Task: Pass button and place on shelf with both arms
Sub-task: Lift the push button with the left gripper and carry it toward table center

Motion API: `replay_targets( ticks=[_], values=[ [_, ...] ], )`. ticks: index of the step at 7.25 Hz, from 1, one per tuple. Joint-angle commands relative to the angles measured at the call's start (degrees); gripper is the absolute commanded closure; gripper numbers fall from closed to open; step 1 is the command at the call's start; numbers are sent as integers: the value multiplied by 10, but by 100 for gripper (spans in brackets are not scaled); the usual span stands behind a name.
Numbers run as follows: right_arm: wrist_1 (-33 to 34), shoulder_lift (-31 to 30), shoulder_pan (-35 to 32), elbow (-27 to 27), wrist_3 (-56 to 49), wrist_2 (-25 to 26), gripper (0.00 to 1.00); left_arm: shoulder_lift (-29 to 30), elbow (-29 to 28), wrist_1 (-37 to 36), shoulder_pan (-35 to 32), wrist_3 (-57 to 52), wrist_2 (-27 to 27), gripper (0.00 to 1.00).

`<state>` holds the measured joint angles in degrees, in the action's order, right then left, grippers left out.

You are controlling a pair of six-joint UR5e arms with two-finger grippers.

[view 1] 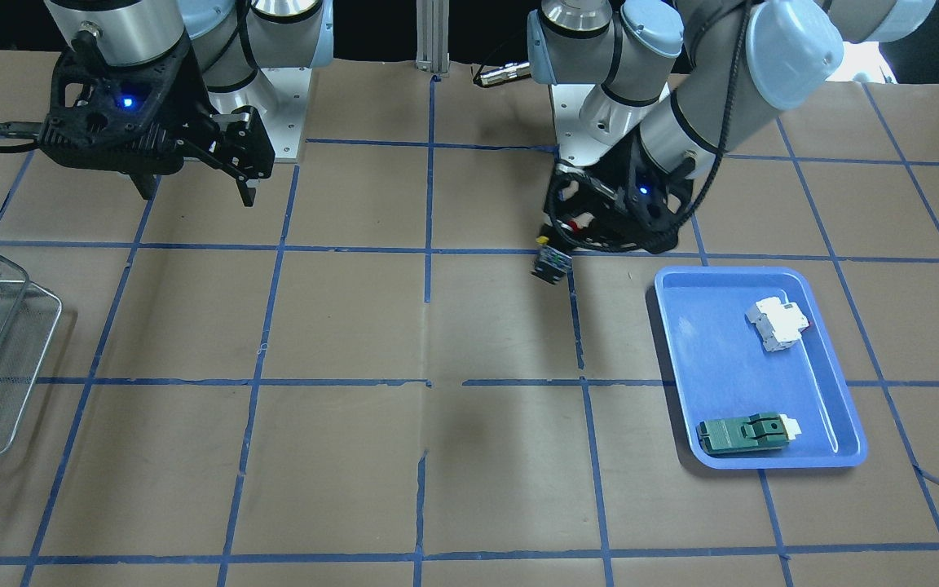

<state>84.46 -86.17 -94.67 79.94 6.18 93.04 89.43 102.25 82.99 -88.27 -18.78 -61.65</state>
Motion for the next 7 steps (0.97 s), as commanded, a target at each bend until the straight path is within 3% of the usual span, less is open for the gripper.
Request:
replay_targets(
  ticks=[1, 2, 4, 7],
  values=[
    [1, 0, 32, -7, -5, -6, 0, 0, 6, -3, -15, 70, 185, 100],
    [2, 0, 69, -14, -12, -14, 0, 7, 8, -4, -16, 106, 246, 100],
    [0, -1, 126, -14, -21, -118, 0, 10, 35, -5, -15, 125, 399, 100],
    [-18, -7, 121, 3, 18, -239, 0, 49, 67, -74, -16, 127, 555, 100]
  ],
)
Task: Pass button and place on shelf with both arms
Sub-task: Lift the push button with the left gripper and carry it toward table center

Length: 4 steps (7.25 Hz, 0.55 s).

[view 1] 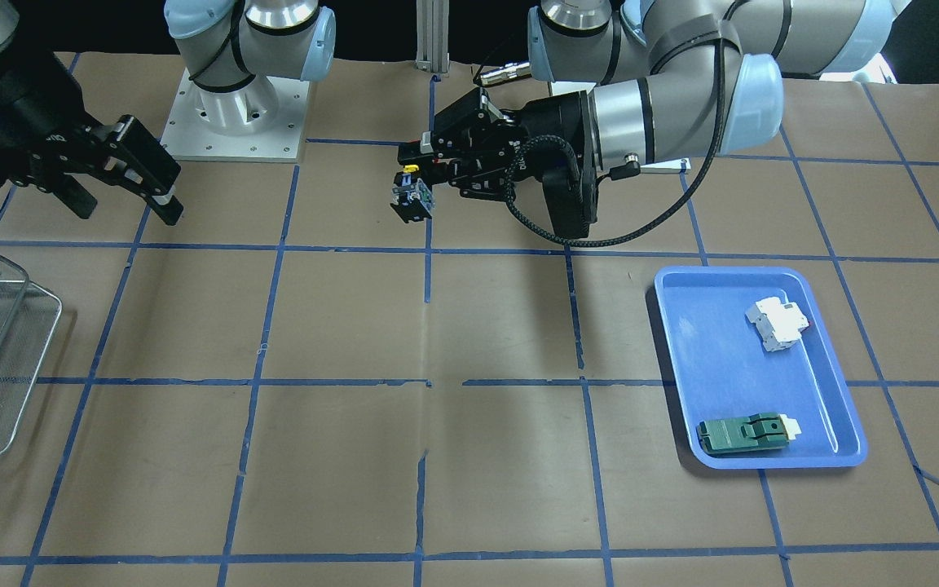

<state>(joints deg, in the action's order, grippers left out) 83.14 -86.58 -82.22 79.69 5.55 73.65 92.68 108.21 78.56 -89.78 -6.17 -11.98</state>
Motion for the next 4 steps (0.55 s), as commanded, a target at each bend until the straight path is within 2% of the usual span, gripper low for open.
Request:
replay_targets(
  ticks=[1, 2, 3, 4],
  values=[
    [1, -4, -7, 11, 59, -105, 0, 27, 9, -44, -3, 1, 84, 100],
    [4, -3, -19, 17, 94, -155, 0, 30, 10, -46, -14, -1, 101, 100],
    [13, -3, -40, 19, 146, -169, 0, 36, 10, -47, -16, -2, 101, 100],
    [75, 4, -61, 19, 204, -169, 0, 37, 10, -48, -17, -2, 101, 100]
  ],
)
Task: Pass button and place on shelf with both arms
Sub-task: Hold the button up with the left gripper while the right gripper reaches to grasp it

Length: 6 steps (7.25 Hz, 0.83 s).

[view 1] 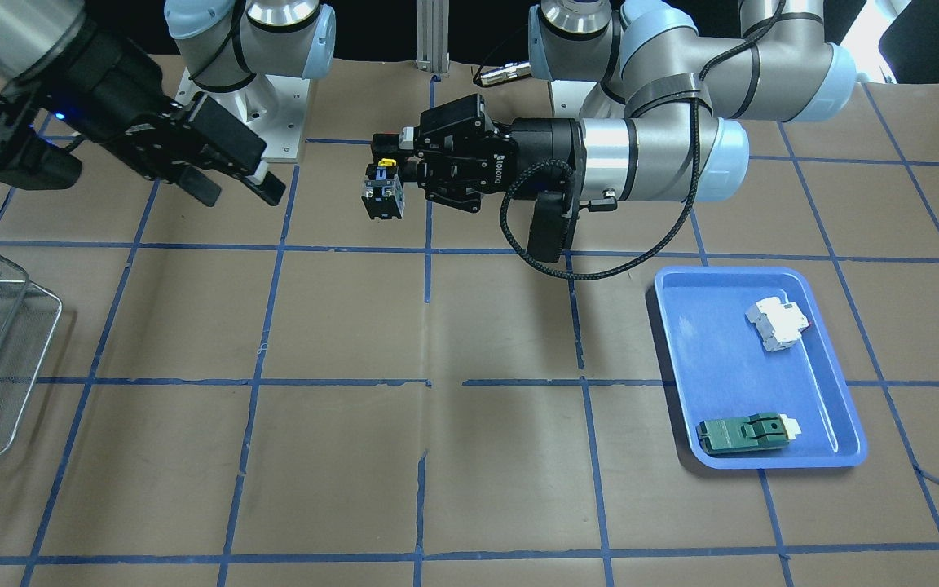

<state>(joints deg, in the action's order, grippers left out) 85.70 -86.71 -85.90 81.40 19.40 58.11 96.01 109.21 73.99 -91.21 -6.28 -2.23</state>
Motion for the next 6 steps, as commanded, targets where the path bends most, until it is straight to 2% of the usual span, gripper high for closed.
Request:
replay_targets(
  ticks=[1, 2, 4, 6],
  values=[
    [71, 9, -32, 2, 86, -13, 0, 5, 0, -6, -4, -1, -1, 100],
    [72, 16, -32, 2, 86, -32, 0, 6, 1, -9, -4, -1, -3, 100],
    [78, 22, -37, 2, 86, -32, 0, 6, 1, -9, -4, -2, -4, 100],
    [80, 23, -75, 2, 73, -25, 0, 6, 1, -9, -4, -2, -4, 100]
  ],
)
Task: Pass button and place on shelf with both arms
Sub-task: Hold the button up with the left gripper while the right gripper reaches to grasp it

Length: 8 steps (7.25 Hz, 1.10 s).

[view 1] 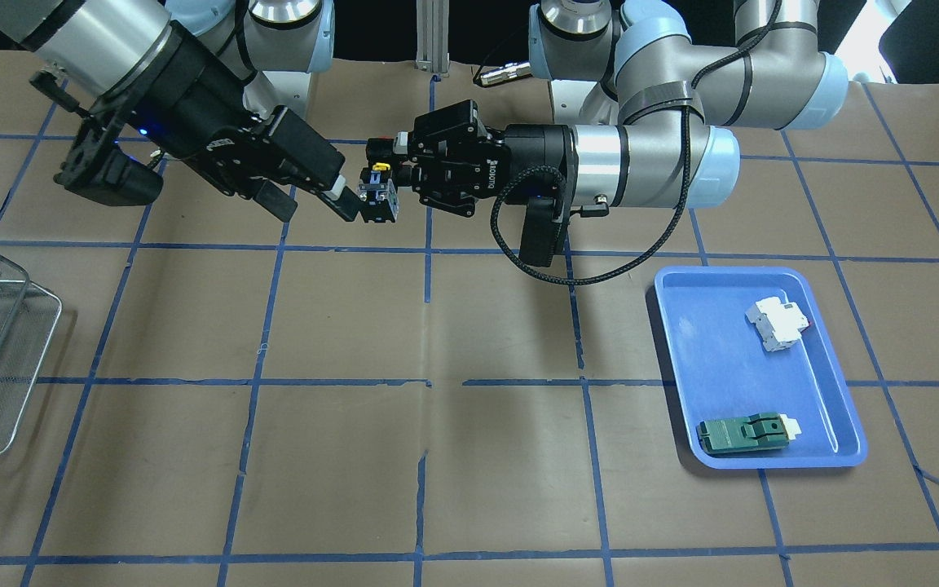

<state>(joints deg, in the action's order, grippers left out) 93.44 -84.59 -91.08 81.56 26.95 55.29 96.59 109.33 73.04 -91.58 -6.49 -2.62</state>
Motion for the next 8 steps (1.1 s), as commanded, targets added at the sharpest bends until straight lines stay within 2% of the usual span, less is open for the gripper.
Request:
replay_targets(
  ticks=[1, 3, 4, 7, 8],
  values=[
    [2, 11, -31, 0, -8, 3, 0, 0, 0, 0, 0, 0, 0, 100],
    [2, 12, -43, 0, -10, 5, 0, 0, -1, 0, 0, 0, 0, 100],
    [2, 12, -44, 0, -10, 6, 12, 0, -1, 0, 0, 0, 0, 100],
    [-1, 12, -44, 0, -44, 8, 77, 0, -1, -1, 0, 0, 0, 100],
    [-2, 12, -44, 0, -46, 9, 78, 1, -1, 0, 0, 0, 0, 100]
  ],
)
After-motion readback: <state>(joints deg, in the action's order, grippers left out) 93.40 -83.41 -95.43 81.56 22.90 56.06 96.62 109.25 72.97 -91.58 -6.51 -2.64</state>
